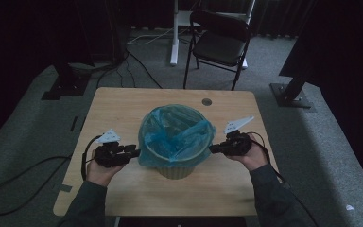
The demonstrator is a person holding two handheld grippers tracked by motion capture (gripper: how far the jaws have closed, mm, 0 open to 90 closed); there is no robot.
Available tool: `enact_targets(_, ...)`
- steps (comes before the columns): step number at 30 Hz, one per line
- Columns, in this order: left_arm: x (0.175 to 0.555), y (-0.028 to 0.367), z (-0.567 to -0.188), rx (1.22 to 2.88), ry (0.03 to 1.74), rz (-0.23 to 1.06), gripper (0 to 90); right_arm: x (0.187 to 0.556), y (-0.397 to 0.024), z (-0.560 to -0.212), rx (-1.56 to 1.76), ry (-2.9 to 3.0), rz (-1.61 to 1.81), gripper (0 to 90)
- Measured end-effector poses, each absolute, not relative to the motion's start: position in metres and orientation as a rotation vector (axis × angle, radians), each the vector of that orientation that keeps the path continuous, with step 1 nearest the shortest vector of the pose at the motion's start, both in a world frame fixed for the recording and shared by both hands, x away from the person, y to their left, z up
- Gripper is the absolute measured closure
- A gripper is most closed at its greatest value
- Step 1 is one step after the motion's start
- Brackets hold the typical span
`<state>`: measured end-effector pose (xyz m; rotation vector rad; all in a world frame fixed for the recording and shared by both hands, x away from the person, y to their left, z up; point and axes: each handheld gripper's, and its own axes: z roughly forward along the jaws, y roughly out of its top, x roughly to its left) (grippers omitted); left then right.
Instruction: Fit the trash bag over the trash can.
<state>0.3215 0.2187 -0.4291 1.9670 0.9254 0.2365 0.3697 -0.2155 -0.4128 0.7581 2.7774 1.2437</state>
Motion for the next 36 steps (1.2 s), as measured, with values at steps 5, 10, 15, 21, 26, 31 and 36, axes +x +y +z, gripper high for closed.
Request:
enact_targets(5, 0.317, 0.226, -0.414, 1.9, 0.877, 0.258, 58.6, 0.368, -0.219, -0.407, 0.758, 2.746, 1.276, 80.4)
enact_targets(10, 0.315, 0.226, -0.397, 1.868, 0.828, 0.283, 56.7, 0.367, -0.219, -0.404, 0.753, 2.729, 1.298, 74.3)
enact_targets(15, 0.316, 0.222, -0.387, 1.843, 0.788, 0.284, 56.7, 0.367, -0.216, -0.406, 0.756, 2.719, 1.316, 70.9)
enact_targets(21, 0.319, 0.212, -0.38, 1.841, 0.752, 0.279, 56.5, 0.367, -0.211, -0.409, 0.76, 2.711, 1.339, 68.5)
enact_targets(26, 0.323, 0.204, -0.374, 1.842, 0.721, 0.28, 56.5, 0.367, -0.211, -0.407, 0.755, 2.702, 1.357, 67.7)
enact_targets(31, 0.327, 0.195, -0.368, 1.853, 0.698, 0.272, 55.6, 0.367, -0.212, -0.407, 0.755, 2.7, 1.361, 66.5)
enact_targets(36, 0.332, 0.186, -0.363, 1.87, 0.675, 0.269, 55.0, 0.367, -0.211, -0.408, 0.754, 2.701, 1.361, 66.0)
